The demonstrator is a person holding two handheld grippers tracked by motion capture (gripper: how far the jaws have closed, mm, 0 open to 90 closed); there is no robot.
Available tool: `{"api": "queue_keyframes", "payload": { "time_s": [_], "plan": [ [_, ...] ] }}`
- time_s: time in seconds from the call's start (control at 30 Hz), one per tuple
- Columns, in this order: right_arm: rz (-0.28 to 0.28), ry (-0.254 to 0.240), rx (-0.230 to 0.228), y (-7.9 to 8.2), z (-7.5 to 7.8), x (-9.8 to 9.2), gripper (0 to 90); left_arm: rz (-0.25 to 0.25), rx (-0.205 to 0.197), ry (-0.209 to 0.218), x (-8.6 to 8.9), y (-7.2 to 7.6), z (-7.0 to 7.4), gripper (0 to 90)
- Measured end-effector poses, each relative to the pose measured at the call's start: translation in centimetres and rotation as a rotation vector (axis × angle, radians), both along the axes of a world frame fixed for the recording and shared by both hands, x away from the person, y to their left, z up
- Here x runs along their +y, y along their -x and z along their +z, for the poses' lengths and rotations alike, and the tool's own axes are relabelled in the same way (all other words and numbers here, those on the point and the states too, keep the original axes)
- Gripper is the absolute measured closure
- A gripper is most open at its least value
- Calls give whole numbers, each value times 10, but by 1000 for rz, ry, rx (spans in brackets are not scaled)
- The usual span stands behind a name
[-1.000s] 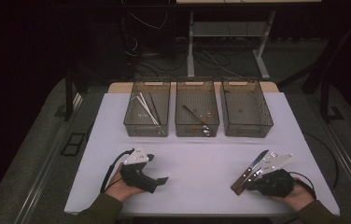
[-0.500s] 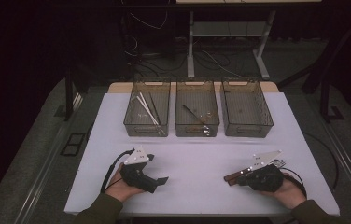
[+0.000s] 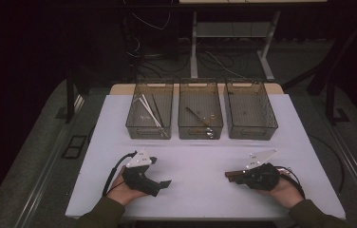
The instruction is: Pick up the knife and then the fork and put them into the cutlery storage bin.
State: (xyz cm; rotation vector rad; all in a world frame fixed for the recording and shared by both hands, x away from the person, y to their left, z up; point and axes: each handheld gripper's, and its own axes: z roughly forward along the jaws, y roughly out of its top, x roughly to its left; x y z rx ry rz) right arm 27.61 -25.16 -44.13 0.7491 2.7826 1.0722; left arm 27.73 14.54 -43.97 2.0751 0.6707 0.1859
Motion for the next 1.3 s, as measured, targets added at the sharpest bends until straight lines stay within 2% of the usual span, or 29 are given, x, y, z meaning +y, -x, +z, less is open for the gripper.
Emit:
{"api": "queue_keyframes", "payload": {
  "time_s": [0.27,0.63,0.93,1.13,1.3],
  "plan": [
    [-18,8,-16,-11,-1,8,899,-1,1,0,0,0,0,3],
    [-73,17,-35,-33,-4,14,899,-6,-1,2,1,-1,0,1],
    [-137,10,-45,-55,-5,12,899,-8,-2,11,1,0,0,1],
    [-171,11,-42,-61,-6,7,899,-21,-4,35,2,-1,0,0],
    [-194,5,-41,-64,-7,2,899,-37,-2,36,2,1,-1,0]
  ]
}}
